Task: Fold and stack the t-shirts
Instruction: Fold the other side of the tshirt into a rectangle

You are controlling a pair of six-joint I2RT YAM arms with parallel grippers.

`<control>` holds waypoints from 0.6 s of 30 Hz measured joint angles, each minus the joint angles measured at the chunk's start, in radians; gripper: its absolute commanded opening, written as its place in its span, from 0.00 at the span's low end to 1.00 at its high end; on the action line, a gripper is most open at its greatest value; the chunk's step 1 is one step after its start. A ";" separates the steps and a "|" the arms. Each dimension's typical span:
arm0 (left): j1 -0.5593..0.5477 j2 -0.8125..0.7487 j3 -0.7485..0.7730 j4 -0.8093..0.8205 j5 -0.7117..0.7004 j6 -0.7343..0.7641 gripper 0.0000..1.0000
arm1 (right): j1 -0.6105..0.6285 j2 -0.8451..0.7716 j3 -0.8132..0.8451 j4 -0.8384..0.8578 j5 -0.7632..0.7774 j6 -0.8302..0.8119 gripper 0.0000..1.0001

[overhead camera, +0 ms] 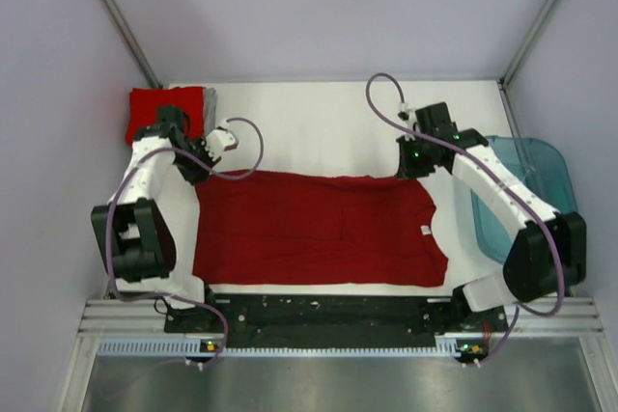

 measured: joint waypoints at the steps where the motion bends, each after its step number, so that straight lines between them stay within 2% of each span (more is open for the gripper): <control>1: 0.000 -0.044 -0.032 0.012 -0.001 0.005 0.00 | 0.000 -0.040 -0.040 0.001 -0.001 0.008 0.00; 4: 0.000 -0.132 -0.127 0.024 -0.001 0.024 0.00 | 0.000 -0.134 -0.140 0.000 0.004 0.031 0.00; 8: 0.000 -0.174 -0.251 0.029 -0.005 0.053 0.00 | 0.000 -0.225 -0.264 0.008 0.006 0.069 0.00; 12: 0.000 -0.175 -0.342 0.025 -0.008 0.071 0.00 | 0.000 -0.241 -0.351 0.016 0.007 0.109 0.00; 18: 0.000 -0.175 -0.379 0.031 -0.019 0.084 0.00 | -0.001 -0.230 -0.406 0.015 0.047 0.172 0.00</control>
